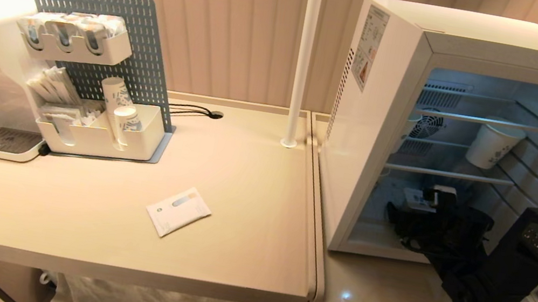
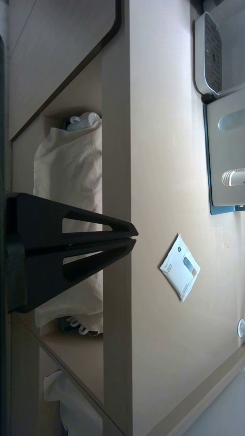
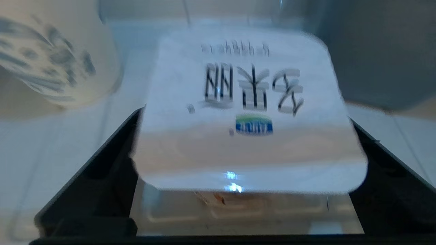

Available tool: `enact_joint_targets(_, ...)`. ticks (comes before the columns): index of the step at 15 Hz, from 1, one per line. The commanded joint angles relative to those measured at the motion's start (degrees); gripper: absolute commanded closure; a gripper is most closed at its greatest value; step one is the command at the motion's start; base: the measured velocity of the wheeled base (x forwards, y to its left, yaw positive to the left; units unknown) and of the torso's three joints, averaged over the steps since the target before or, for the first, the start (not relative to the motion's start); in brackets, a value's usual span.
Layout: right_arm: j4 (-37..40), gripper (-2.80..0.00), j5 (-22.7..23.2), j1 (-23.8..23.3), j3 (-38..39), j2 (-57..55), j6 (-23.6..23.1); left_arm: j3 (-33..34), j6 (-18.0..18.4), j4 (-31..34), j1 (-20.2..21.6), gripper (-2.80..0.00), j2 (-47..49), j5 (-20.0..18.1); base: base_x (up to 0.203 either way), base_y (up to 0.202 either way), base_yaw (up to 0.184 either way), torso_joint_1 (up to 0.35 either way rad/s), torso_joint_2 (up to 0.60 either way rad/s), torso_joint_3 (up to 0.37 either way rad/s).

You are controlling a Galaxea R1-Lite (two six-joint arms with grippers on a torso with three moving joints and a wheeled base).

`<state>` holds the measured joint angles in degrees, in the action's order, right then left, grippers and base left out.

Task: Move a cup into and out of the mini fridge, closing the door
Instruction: Take the yoghurt out of the freezer

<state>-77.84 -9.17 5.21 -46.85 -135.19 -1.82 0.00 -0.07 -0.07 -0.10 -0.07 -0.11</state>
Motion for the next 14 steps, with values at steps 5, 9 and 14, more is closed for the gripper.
enact_joint_targets(5,-0.2,0.0,-0.4,-0.1,0.9,2.1,0.0,0.0,0.0,0.0,0.0,0.0,0.1,0.0,0.0,0.0,0.0,0.0,0.0,0.0)
enact_joint_targets(9,-0.3,0.0,-0.3,-0.1,3.8,5.4,0.0,0.0,0.0,0.0,0.0,0.0,0.1,0.0,0.0,0.0,0.0,0.0,0.0,0.0)
enact_joint_targets(14,-1.0,0.0,-0.2,0.0,12.3,11.4,0.1,0.0,0.1,0.0,0.0,0.0,0.1,0.0,0.0,0.0,0.0,0.0,0.0,0.0)
